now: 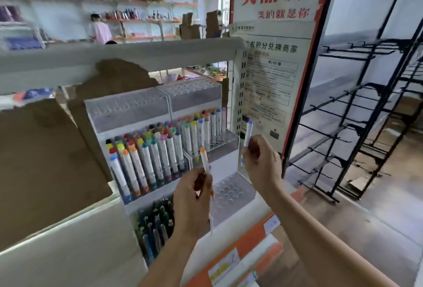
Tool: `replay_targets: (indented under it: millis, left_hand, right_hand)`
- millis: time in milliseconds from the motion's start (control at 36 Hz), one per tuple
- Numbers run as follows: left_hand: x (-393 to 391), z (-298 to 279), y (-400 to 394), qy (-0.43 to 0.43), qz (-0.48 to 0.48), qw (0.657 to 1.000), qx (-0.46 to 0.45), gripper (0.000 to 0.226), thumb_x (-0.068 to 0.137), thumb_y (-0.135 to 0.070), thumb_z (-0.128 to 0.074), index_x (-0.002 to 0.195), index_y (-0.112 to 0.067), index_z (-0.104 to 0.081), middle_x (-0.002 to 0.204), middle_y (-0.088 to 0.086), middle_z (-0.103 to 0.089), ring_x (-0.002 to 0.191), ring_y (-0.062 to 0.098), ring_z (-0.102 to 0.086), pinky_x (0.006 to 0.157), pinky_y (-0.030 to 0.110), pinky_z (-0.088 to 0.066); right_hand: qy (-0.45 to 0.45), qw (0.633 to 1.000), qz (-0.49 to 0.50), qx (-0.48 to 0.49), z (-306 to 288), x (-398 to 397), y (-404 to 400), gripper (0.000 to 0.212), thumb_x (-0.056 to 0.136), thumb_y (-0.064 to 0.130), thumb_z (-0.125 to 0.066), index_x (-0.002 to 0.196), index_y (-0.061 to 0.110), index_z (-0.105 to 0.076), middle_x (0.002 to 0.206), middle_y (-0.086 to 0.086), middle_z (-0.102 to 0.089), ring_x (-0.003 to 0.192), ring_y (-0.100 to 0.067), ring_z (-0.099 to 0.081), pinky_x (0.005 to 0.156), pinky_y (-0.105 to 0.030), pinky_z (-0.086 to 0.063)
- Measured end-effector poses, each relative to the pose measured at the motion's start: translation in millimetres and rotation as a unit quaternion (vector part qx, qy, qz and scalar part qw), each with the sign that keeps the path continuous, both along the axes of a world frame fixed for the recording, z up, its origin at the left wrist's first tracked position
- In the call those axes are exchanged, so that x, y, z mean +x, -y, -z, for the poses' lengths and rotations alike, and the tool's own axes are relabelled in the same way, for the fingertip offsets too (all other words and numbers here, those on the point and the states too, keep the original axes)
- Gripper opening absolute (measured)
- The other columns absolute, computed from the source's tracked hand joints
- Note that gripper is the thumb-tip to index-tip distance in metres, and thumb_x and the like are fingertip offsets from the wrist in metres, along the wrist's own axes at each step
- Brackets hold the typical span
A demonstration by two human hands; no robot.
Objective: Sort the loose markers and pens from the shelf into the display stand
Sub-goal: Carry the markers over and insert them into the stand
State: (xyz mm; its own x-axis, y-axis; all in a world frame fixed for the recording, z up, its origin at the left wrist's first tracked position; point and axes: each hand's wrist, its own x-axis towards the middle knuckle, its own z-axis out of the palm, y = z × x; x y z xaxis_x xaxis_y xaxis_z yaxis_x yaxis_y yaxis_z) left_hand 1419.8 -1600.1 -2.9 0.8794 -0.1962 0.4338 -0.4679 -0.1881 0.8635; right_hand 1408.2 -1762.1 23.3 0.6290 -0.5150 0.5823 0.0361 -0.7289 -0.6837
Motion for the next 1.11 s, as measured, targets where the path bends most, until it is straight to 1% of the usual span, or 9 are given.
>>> replay_targets:
  millis: [111, 222, 278, 361, 556, 639, 806, 917, 1111]
  left_hand:
    - [5.9, -3.4, 18.0, -0.003, -0.051, 0.999, 0.013, 0.018, 0.096, -0.019, -0.052, 0.081, -0.029, -0.053, 0.073, 0.000, -0.057, 0.067, 0.008, -0.051, 0.058, 0.019, -0.039]
    - [12.7, -7.6, 34.6, 0.018, -0.110, 0.993, 0.023, 0.015, 0.094, -0.020, -0.054, 0.082, -0.027, -0.055, 0.076, -0.003, -0.057, 0.071, 0.005, -0.054, 0.059, 0.018, -0.041]
    - [11.7, -12.2, 41.9, 0.024, -0.140, 0.990, 0.020, 0.009, 0.094, -0.019, -0.054, 0.087, -0.024, -0.057, 0.078, -0.005, -0.057, 0.074, -0.001, -0.056, 0.061, 0.010, -0.041]
    - [6.2, -19.6, 50.0, 0.040, -0.178, 0.983, 0.017, 0.009, 0.094, -0.014, -0.054, 0.091, -0.021, -0.058, 0.078, -0.009, -0.058, 0.075, -0.008, -0.057, 0.063, 0.005, -0.040]
    - [1.8, -22.6, 57.1, 0.044, -0.208, 0.977, 0.018, 0.013, 0.094, -0.011, -0.054, 0.082, -0.013, -0.059, 0.068, 0.002, -0.059, 0.063, 0.009, -0.057, 0.057, 0.013, -0.041]
    - [1.4, -23.3, 57.9, 0.040, -0.211, 0.976, 0.014, 0.014, 0.094, -0.009, -0.054, 0.082, -0.014, -0.059, 0.068, 0.003, -0.059, 0.063, 0.009, -0.057, 0.057, 0.010, -0.040]
    - [2.2, -21.1, 57.6, 0.038, -0.211, 0.977, 0.025, 0.013, 0.093, -0.009, -0.054, 0.081, -0.012, -0.059, 0.070, 0.003, -0.059, 0.067, 0.005, -0.057, 0.060, 0.008, -0.040]
    - [5.5, -17.9, 54.1, 0.032, -0.210, 0.977, 0.025, 0.012, 0.094, -0.011, -0.054, 0.083, -0.013, -0.060, 0.071, 0.002, -0.060, 0.070, 0.006, -0.057, 0.061, 0.007, -0.040]
    - [8.7, -15.3, 50.2, 0.033, -0.206, 0.978, 0.011, 0.015, 0.093, -0.013, -0.055, 0.086, -0.025, -0.058, 0.073, -0.001, -0.062, 0.072, 0.006, -0.059, 0.063, 0.008, -0.042]
  right_hand:
    - [0.040, 0.998, -0.048, 0.011, -16.1, 24.2, 16.3, 0.019, 0.089, 0.014, -0.061, 0.078, 0.022, -0.048, 0.062, 0.014, -0.044, 0.056, -0.004, -0.041, 0.054, -0.031, -0.035]
    - [0.052, 0.992, -0.112, 0.020, -34.0, 42.6, 30.4, 0.006, 0.089, 0.015, -0.064, 0.085, 0.018, -0.059, 0.078, 0.007, -0.058, 0.065, -0.005, -0.049, 0.057, -0.008, -0.035]
    - [0.056, 0.987, -0.145, 0.035, -39.5, 52.2, 34.9, 0.010, 0.089, 0.012, -0.063, 0.084, 0.018, -0.057, 0.077, 0.005, -0.058, 0.065, -0.003, -0.049, 0.058, -0.006, -0.036]
    - [0.048, 0.980, -0.189, 0.036, -42.9, 64.9, 37.0, 0.014, 0.091, 0.012, -0.061, 0.081, 0.017, -0.051, 0.069, 0.006, -0.056, 0.060, -0.008, -0.048, 0.054, -0.012, -0.036]
    - [0.009, 0.966, -0.257, -0.014, -42.6, 84.1, 29.8, 0.013, 0.092, 0.012, -0.057, 0.086, 0.017, -0.047, 0.068, 0.006, -0.053, 0.058, -0.009, -0.046, 0.052, -0.008, -0.035]
    - [-0.008, 0.962, -0.268, -0.059, -39.2, 87.7, 26.0, 0.005, 0.092, 0.011, -0.056, 0.092, 0.010, -0.052, 0.072, 0.002, -0.052, 0.059, -0.016, -0.045, 0.050, -0.019, -0.032]
    - [-0.081, 0.953, -0.280, -0.087, -32.1, 89.7, 22.1, 0.011, 0.093, 0.015, -0.053, 0.087, 0.015, -0.044, 0.073, 0.000, -0.051, 0.066, -0.025, -0.052, 0.057, -0.028, -0.034]
    - [-0.120, 0.954, -0.231, -0.148, -29.8, 87.2, 19.5, 0.012, 0.092, 0.019, -0.053, 0.101, 0.012, -0.057, 0.084, 0.001, -0.055, 0.077, -0.021, -0.051, 0.061, -0.026, -0.032]
    - [-0.145, 0.952, -0.184, -0.198, -34.2, 88.9, 15.2, 0.012, 0.087, 0.019, -0.055, 0.082, 0.021, -0.044, 0.094, 0.002, -0.055, 0.094, -0.020, -0.051, 0.088, -0.033, -0.036]
